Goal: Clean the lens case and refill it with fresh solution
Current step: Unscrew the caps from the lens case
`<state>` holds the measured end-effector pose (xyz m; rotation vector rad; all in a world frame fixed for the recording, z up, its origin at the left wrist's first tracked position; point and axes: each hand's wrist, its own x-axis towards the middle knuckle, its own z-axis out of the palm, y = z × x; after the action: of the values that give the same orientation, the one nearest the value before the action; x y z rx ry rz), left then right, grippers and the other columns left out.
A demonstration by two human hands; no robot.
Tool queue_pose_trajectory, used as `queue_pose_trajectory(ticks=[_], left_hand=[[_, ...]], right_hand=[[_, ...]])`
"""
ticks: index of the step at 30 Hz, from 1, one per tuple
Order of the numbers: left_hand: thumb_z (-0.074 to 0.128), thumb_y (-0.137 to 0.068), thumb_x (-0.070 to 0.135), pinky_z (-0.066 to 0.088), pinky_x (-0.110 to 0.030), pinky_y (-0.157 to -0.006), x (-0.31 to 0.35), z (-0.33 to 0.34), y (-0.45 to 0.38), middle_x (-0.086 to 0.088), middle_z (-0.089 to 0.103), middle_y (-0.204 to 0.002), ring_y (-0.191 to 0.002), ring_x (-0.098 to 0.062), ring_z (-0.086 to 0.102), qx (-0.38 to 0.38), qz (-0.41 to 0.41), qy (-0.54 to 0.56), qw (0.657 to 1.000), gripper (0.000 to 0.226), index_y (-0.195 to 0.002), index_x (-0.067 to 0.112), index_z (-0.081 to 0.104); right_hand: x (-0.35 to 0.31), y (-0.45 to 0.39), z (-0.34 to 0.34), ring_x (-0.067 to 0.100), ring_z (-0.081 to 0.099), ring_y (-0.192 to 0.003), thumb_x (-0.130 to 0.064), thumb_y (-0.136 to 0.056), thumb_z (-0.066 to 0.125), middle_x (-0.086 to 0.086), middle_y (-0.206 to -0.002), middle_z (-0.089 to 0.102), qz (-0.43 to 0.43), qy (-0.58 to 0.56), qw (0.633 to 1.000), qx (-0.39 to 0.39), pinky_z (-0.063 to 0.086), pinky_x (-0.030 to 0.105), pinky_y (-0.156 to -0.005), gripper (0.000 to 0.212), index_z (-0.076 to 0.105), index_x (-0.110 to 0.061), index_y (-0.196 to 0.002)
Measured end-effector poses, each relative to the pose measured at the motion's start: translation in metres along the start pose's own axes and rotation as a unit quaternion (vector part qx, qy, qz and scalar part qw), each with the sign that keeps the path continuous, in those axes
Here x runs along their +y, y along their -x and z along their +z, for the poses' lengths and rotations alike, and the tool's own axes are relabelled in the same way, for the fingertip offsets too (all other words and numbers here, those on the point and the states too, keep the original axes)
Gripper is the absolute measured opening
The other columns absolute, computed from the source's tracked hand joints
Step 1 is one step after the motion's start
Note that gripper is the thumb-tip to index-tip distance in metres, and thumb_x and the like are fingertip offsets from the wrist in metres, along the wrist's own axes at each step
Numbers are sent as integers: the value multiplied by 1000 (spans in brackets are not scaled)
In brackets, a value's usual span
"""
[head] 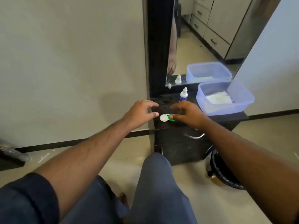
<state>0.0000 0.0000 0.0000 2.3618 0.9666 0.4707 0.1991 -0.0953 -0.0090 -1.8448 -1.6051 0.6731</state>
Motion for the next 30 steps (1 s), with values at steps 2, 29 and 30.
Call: queue_pose_trajectory(ticks=[2,29,30], left_hand=[[70,-85,31,34,-26,-98,2,10,-5,1,57,-137,-127,-15,48,-25,-7,9,1000,46,-129,23,59],[78,-74,17,26,-51,-115,-21,88,0,-10,75,-98,-90,-15,69,164,41,71,983,27,-96,2,75],[79,-74,17,27,-50,-115,-20,90,2,-10,74,-98,-91,-16,69,178,35,76,980,27,-96,2,75]], right_hand=[[9,-2,1,4,56,-96,-24,-76,79,-12,-109,56,20,-15,999,-21,46,18,-86,55,58,-19,-126],[45,-19,27,11,58,-86,-18,-68,83,-5,-98,60,-31,0,999,35,49,18,-77,42,71,-14,-108],[45,-19,26,11,58,-85,-18,-69,83,-5,-98,60,-33,1,999,34,49,18,-77,42,71,-14,-108]])
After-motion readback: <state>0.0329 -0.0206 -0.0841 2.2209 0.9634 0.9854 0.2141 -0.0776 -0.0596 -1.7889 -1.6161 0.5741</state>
